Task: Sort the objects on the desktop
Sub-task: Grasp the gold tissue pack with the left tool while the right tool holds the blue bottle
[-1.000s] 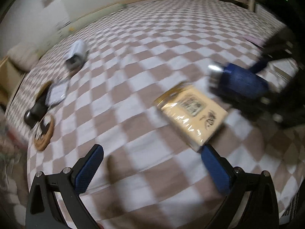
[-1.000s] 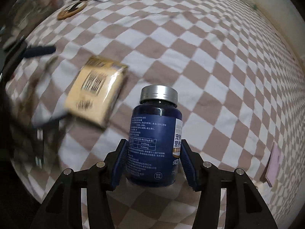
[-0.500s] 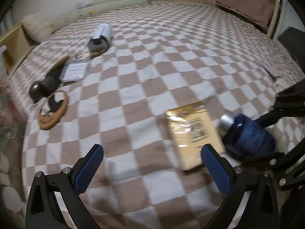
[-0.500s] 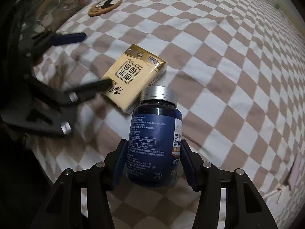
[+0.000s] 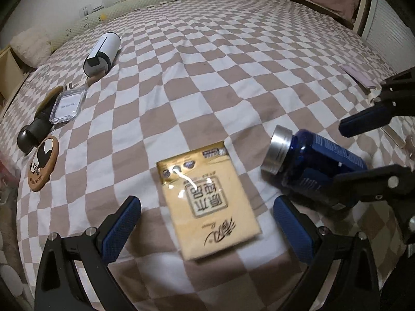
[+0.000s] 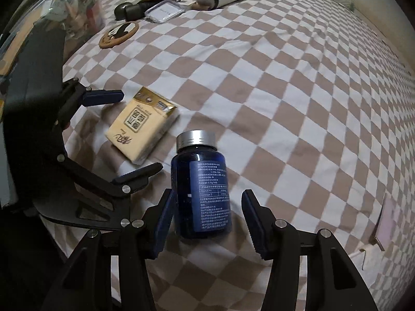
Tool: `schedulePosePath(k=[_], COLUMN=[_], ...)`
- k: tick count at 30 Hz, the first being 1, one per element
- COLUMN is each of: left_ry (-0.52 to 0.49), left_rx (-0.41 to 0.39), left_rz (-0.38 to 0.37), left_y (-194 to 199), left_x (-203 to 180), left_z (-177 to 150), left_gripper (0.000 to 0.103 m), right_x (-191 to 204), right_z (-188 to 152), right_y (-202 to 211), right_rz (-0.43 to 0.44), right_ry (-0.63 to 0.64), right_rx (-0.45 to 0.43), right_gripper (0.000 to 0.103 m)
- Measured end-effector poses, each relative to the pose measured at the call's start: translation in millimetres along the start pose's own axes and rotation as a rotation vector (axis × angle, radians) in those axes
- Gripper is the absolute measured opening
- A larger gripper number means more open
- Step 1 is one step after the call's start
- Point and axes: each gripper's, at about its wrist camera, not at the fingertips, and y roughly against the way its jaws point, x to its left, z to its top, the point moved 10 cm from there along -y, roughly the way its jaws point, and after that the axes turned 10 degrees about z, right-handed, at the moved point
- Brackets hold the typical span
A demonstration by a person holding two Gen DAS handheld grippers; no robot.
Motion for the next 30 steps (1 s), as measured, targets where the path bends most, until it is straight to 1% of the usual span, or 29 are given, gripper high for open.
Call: schedulePosePath(k=[3,4,5,6,8,9,11,15,18,22,23,24,26,30], left_ry=[0.004,0.008,0.014,0.020,0.041,0.047,0.041,0.030,0.036,0.058,0.061,0.063,0.061,0.042], left_rx=[0.010,0.017,0.025,0.033,0.040,0.039,0.040,0.048,0.050,0.047,0.043,0.039,0.018,-0.018], left_rz=[0.032,0.038,0.036,0.034,0.025,0.024,0.022,0.017,0.020,-0.008,-0.007,-0.003,0.002,0.008], left_y=[-5.7,-7.7,-9.5,-11.4,-11.8,-11.0,-9.2,-6.6,-5.5,-4.3,-3.7,-3.3,-1.4,0.9], left_x=[4.8,7.8,10.5,13.3,19.4,22.8,27.6,37.5,47.0,54.6,55.4,56.2,56.2,52.7], left_z=[-0.5,-1.9,-3.5,-5.1,-6.8,-7.7,-9.9,-14.7,-19.2,-23.1,-22.9,-22.3,-18.1,-6.3], left_gripper=[0.101,0.101,0.093,0.088,0.085,0.079,0.072,0.063,0.063,0.063,0.065,0.074,0.085,0.085], right_x=[-0.6,-2.3,-3.1,-3.0,-12.0,-11.0,-8.2,-3.7,2.2,7.8,9.2,10.5,12.7,15.9], right_z=[3.1,-1.5,-5.4,-8.0,-28.0,-28.7,-28.4,-25.2,-17.9,-12.3,-13.3,-14.9,-16.9,-13.3], right_y=[0.7,3.2,5.1,5.8,21.8,21.3,17.5,5.4,-5.7,-18.4,-22.9,-27.8,-37.7,-38.9], right_rz=[0.034,0.041,0.047,0.052,0.063,0.068,0.072,0.050,0.034,-0.001,-0.006,-0.009,-0.019,-0.012], right_ry=[-0.008,0.001,0.011,0.021,0.030,0.033,0.039,0.051,0.058,0.077,0.082,0.084,0.086,0.080], right_rx=[-0.001,0.000,0.002,0.005,0.010,0.012,0.019,0.043,0.057,0.081,0.095,0.109,0.116,0.102], right_gripper=[0.054,0.054,0.054,0.054,0.054,0.054,0.054,0.054,0.054,0.054,0.054,0.054,0.054,0.054])
